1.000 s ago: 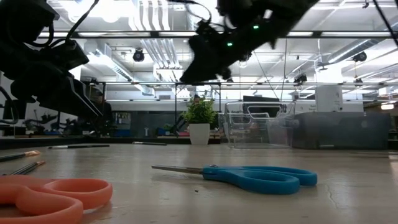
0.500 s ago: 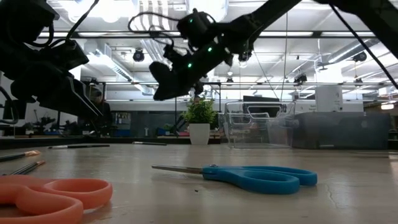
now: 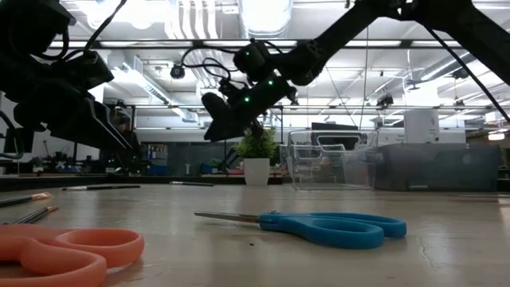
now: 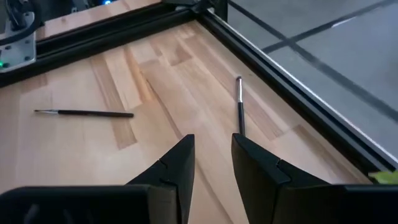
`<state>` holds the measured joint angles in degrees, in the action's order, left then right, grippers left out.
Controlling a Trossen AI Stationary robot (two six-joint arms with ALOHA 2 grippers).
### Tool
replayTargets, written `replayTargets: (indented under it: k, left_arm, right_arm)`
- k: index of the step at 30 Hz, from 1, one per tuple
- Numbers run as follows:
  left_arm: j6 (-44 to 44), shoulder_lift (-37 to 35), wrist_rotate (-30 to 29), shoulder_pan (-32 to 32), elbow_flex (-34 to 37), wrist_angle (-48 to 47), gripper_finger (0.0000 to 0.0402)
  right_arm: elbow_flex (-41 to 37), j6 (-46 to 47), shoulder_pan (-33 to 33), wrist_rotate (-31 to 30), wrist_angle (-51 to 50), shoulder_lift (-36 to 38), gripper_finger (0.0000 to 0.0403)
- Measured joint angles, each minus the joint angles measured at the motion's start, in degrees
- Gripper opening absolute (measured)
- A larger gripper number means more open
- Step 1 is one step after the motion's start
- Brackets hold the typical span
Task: Pick & Place Paint Supplies
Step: Put the bottom silver paintbrush into the black bin
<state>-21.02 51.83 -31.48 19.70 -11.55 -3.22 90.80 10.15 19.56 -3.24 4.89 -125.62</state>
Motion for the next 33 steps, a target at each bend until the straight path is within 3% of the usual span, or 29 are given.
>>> replayTargets:
  k: [8,14,33]
  left_arm:
    - [0.0,0.02,0.0,0.0,0.0,-0.02,0.0266]
    - [0.0,0.02,0.0,-0.02,0.0,0.03,0.0266]
    - [0.0,0.02,0.0,-0.01,-0.02,-0.02,0.0266]
  right_arm:
    - [1.22,2.95,-0.62,3.29,3.18,-4.92,0.0105]
    - [7.96,3.63,-2.13,5.89,-1.02,-9.34,0.0105]
    - [40.06,2.99,0.98,5.21,-38.19,-20.88,0.0104]
